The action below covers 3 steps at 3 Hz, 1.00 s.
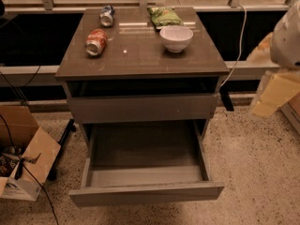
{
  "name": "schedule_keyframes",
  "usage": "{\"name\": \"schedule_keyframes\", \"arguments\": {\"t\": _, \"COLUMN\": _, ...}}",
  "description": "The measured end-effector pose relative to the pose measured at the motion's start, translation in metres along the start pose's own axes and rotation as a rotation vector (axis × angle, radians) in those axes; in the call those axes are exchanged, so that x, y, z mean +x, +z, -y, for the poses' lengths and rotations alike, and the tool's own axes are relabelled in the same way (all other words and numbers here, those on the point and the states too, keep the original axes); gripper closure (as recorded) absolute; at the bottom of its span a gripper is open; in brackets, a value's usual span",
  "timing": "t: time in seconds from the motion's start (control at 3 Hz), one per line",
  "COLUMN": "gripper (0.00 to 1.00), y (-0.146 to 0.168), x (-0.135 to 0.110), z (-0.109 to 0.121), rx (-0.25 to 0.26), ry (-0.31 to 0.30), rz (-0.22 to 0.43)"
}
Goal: Close middle drawer
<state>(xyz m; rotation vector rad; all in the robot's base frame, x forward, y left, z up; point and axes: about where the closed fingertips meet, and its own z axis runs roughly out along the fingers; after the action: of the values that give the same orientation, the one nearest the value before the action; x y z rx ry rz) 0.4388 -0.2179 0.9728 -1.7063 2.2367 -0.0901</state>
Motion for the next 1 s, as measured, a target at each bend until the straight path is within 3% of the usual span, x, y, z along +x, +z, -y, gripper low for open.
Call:
{"name": "schedule_keyframes", "arguments": {"t": 0.33, "gripper": 0.50, "y": 0.045, "x": 0.010, "z": -0.011, "rx": -0.113, "ry": 0.062, "rz": 0.044}}
{"name": "schedule_keyframes", "arguments": {"t": 0.67, "gripper": 0.73, "y": 0.096, "x": 0.041, "z": -0.017, "rx": -0.211, "ry": 0.117, "rz": 0.072}}
{"name": "schedule_keyframes", "arguments": {"t": 1.0, "gripper": 0.96, "y": 0.155, "x": 0.083, "z": -0.024, "rx": -0.278, "ry": 0.167, "rz": 0.145}}
